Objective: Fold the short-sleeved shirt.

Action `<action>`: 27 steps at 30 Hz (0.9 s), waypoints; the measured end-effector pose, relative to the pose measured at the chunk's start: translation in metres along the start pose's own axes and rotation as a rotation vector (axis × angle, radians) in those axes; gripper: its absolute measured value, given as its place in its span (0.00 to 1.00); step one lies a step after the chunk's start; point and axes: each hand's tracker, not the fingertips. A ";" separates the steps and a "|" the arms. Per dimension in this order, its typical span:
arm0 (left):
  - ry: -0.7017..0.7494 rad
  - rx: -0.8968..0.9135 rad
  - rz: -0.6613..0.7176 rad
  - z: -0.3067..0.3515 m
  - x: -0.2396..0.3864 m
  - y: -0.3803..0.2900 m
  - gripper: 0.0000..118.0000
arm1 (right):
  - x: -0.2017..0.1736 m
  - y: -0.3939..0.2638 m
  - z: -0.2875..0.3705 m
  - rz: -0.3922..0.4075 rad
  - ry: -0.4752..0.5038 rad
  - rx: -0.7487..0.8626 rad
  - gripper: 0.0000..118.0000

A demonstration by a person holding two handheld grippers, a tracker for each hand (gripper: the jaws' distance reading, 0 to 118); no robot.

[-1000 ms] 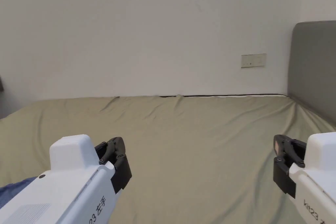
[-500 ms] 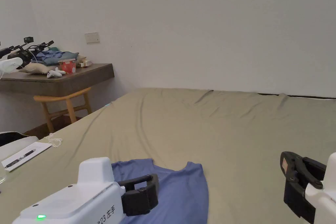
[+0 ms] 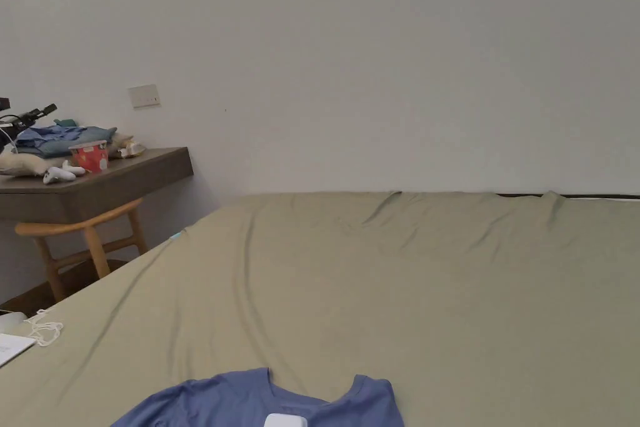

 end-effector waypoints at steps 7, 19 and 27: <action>-0.208 0.011 0.195 0.022 -0.037 0.008 0.00 | 0.013 -0.004 0.000 -0.033 0.024 -0.024 0.00; -0.649 0.116 0.797 0.027 -0.069 0.038 0.00 | 0.036 0.004 0.025 -0.120 -0.010 0.002 0.00; -1.029 0.042 0.431 0.056 0.158 0.126 0.00 | 0.079 0.031 0.089 -0.084 -0.280 0.115 0.00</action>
